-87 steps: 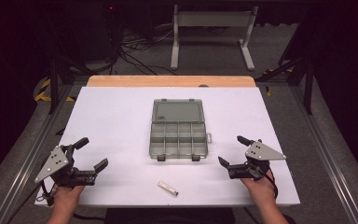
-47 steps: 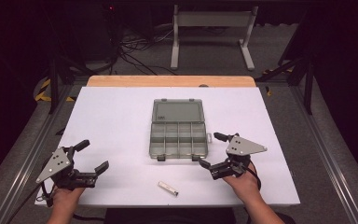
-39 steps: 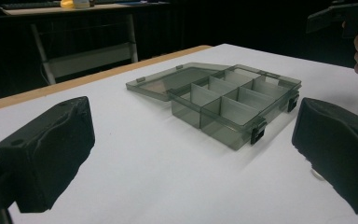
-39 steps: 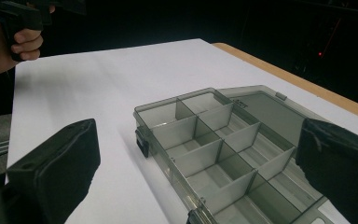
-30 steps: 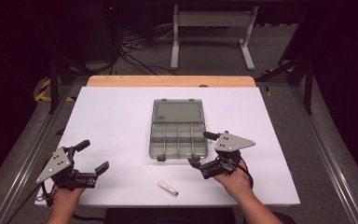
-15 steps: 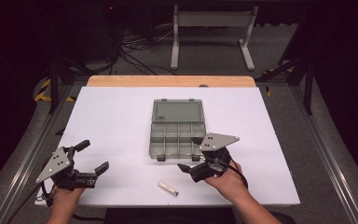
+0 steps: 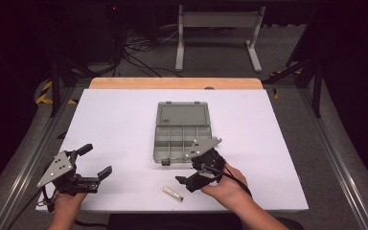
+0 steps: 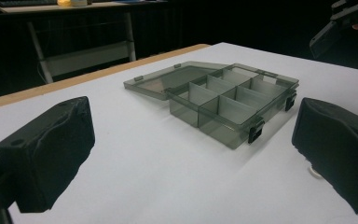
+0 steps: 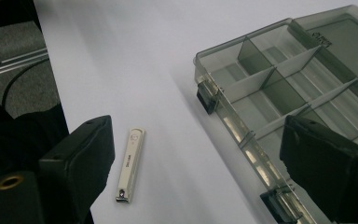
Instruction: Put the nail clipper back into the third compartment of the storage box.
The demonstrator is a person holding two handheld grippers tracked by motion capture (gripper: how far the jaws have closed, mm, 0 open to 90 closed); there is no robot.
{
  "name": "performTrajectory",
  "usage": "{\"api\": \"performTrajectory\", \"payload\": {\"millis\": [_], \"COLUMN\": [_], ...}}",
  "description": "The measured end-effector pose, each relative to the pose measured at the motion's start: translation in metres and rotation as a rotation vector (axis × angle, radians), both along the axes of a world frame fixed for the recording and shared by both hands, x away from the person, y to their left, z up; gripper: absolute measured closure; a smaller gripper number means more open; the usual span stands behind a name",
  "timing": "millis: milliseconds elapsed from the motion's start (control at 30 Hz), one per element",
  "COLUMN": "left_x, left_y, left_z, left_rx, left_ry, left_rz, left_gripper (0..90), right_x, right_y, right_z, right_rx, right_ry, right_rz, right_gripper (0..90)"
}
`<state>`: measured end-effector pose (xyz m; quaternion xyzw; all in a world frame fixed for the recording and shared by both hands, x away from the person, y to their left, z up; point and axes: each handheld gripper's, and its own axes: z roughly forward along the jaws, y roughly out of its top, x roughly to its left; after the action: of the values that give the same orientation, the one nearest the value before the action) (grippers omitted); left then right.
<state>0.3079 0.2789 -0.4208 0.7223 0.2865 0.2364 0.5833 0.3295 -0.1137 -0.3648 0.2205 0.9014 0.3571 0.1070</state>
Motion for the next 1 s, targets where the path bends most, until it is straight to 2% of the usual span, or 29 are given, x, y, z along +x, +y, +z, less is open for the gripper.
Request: {"api": "performTrajectory", "payload": {"millis": [100,400,700,833,1000], "left_x": [0.0,0.001,0.001,0.001,0.001], "left_y": [0.0,-0.001,-0.001,-0.001,-0.001], "left_z": [0.0,-0.001,0.0,0.0,0.0], "left_rx": [0.0,-0.005,0.007,0.011,0.008], "left_ry": [0.0,0.007,0.018,0.018,0.019], "left_rz": [0.0,0.001,-0.008,-0.008,-0.009], "left_gripper": [0.1,0.1,0.3,0.3,0.4], "right_x": [0.001,0.003,0.003,0.003,0.004], "right_y": [0.003,0.008,0.011,0.015,0.022], "right_z": [-0.001,-0.003,-0.005,-0.008,-0.014], "right_rx": [-0.031,-0.114,-0.193,-0.228,-0.276], "right_ry": [0.038,0.111,0.15,0.182,0.226], "right_rz": [-0.002,-0.003,-0.002,0.001,0.036], "right_gripper": [11.1,12.4,12.6,12.8,12.9]}}
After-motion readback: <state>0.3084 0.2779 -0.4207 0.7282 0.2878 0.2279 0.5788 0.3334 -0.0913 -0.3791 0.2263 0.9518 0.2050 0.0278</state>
